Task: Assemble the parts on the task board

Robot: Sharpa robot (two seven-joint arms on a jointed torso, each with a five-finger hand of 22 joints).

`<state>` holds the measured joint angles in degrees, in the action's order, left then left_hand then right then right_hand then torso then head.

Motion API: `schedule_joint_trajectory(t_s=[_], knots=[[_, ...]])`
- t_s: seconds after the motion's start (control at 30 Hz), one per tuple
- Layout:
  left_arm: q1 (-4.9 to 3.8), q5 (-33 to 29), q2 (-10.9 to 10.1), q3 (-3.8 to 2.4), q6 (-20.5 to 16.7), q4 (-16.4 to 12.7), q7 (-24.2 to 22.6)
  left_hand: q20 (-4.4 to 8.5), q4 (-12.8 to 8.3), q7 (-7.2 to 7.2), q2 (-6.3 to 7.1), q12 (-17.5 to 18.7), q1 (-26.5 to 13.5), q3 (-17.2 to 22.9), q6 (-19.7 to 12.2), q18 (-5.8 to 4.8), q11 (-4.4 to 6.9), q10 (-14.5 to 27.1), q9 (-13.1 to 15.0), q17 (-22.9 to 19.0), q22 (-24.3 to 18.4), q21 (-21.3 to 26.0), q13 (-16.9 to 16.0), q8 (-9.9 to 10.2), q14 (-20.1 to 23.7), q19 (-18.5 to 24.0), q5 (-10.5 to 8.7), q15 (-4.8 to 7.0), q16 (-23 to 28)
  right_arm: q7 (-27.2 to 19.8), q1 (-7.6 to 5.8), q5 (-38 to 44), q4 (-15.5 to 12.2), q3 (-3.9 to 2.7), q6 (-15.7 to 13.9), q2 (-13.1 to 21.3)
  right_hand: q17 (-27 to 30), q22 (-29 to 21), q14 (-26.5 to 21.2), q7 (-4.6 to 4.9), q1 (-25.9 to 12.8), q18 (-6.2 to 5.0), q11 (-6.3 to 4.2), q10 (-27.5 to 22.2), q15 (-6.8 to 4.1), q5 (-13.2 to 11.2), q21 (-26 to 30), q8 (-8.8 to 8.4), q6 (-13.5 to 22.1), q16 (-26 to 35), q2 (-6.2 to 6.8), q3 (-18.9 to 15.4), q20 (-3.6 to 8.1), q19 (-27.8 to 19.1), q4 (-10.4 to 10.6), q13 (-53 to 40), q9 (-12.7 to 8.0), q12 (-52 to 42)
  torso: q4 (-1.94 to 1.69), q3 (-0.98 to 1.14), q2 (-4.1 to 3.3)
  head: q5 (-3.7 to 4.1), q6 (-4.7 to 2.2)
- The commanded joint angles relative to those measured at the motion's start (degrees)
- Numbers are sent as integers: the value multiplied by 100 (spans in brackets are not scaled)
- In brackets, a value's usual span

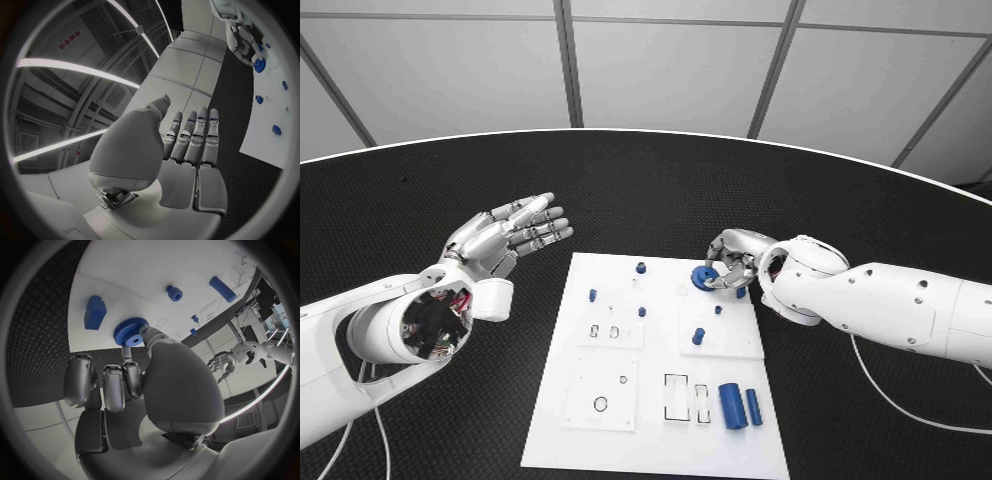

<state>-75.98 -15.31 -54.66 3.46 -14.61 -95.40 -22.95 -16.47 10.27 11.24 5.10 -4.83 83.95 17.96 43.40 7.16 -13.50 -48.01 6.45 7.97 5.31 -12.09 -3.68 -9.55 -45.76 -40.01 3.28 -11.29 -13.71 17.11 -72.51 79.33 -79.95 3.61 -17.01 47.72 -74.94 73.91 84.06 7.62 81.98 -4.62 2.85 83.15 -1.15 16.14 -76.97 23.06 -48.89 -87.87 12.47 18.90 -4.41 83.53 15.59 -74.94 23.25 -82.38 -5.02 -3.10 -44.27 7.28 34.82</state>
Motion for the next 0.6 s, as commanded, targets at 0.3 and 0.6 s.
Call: schedule_joint_trajectory(t_s=[0.3, 0.6], knots=[[0, 1, 14, 0, 1, 15, 8, -19, -44, 492, 20, 29, -30, 23, -33, 80, -7, 24, -11, 10, -10, 21, 3, 24, 26, -33, 4, -17, 32, -31, 2, 1, -201, -2, -85, 37, -1056, 254, 505, -71, -83, 125, -73, 168, -79, 508, -195, -91, -384, -43, 36, 711, 37, 6, -155, -801, -51, -138, 1, -3, 9, 17, -26], [0, 1, 36, 0, 5, 45, 10, -19, -44, 492, 20, 29, -30, 23, -33, 80, -7, 24, -11, 10, -10, 21, 3, 24, 26, -33, 4, -17, 32, -21, -1, 35, -485, -6, -190, 102, -1085, 332, 512, -68, -125, 141, -74, 189, -81, 600, -255, -139, -395, -56, 34, 833, 41, 34, -229, -826, -54, -155, 4, -9, 14, 15, -48]])
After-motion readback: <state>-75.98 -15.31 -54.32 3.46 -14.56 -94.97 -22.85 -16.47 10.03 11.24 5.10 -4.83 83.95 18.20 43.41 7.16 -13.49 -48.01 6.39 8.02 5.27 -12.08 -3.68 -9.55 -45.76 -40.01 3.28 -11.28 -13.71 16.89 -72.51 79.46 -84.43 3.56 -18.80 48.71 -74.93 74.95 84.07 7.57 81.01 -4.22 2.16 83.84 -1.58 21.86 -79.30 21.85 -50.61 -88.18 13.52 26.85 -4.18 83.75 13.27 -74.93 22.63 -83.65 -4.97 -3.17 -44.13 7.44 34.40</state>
